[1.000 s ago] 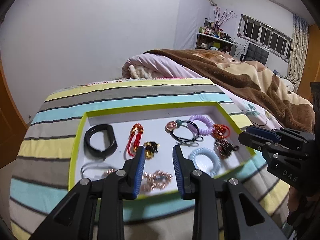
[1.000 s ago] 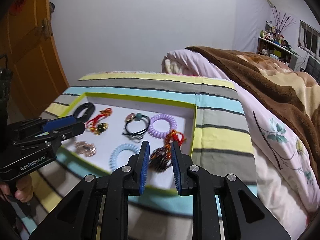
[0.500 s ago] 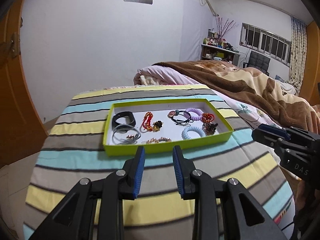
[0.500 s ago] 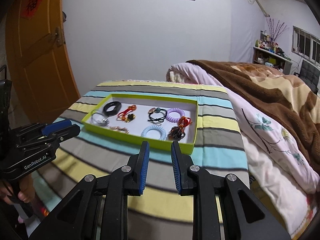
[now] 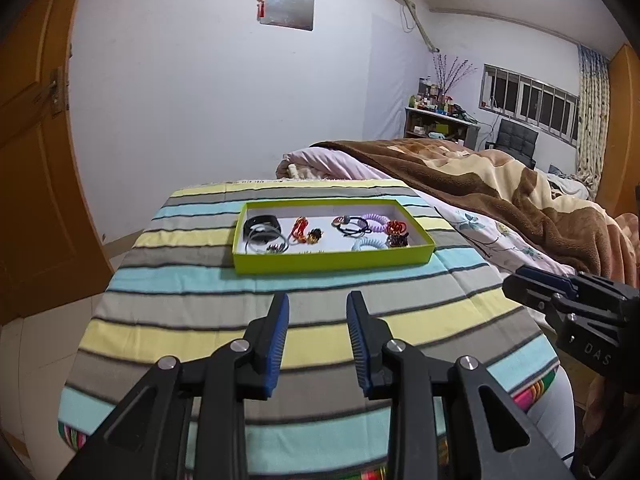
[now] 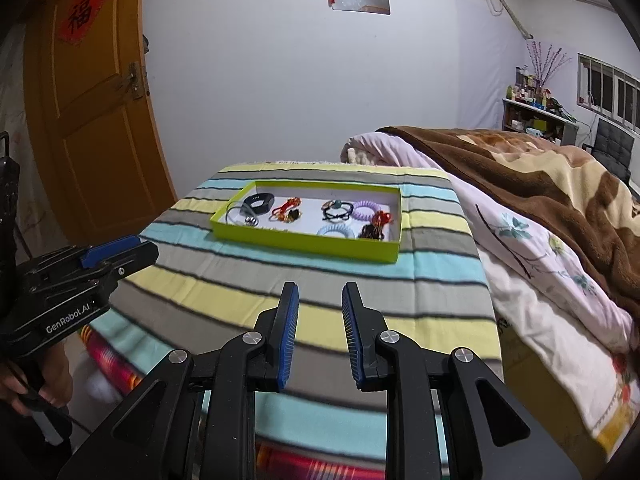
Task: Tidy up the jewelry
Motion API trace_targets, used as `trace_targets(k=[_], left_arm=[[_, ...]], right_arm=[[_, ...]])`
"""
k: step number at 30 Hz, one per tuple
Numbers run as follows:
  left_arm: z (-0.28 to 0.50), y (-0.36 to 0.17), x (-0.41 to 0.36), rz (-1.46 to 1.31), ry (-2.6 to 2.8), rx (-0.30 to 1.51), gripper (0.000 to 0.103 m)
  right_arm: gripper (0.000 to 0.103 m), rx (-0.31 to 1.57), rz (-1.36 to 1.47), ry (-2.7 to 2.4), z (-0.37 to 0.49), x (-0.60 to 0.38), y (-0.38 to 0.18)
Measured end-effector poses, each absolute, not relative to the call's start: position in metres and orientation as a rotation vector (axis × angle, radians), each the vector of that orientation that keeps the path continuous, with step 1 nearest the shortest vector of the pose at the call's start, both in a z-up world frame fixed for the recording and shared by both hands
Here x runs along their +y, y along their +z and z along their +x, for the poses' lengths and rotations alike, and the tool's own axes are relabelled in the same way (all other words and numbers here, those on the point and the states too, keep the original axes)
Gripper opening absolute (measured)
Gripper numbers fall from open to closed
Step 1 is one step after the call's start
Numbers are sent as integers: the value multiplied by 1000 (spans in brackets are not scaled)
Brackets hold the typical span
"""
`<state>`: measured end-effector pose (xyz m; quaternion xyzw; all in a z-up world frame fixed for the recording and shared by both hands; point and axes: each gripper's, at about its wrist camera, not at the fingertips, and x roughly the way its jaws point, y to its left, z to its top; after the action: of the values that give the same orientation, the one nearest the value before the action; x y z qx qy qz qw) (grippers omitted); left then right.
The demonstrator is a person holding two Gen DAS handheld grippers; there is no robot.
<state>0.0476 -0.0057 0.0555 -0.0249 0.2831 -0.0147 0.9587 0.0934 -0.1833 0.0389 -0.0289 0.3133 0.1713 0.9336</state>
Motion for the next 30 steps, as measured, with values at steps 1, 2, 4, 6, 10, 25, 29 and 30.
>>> trace_targets(k=[1,2,4,6,10,25,29,30], left_arm=[[44,55,-6,-54,-24,574,31],[40,54,-7,-55,-22,574,31],[35,51,-7,-57,-16,574,31],[30,49,-6,-66,-14,576,31],[23,46,-6,-76,-9,579,31],[18,44,-8,-68,1,586,31],[20,44,-8,-71,5,588,31],[20,44,-8,-71,6,587,31]], right_arm=[[23,643,-59,350,90,-184,38],[23,644,-60,349,86,-184,37],[23,648,-63,347,80,-184,34],[23,646,-66,349,77,-184,34],[23,638,-70,348,71,-183,35],[23,643,-70,361,70,-181,33],[23,644,-65,362,71,-181,33],[23,645,-67,361,71,-181,33]])
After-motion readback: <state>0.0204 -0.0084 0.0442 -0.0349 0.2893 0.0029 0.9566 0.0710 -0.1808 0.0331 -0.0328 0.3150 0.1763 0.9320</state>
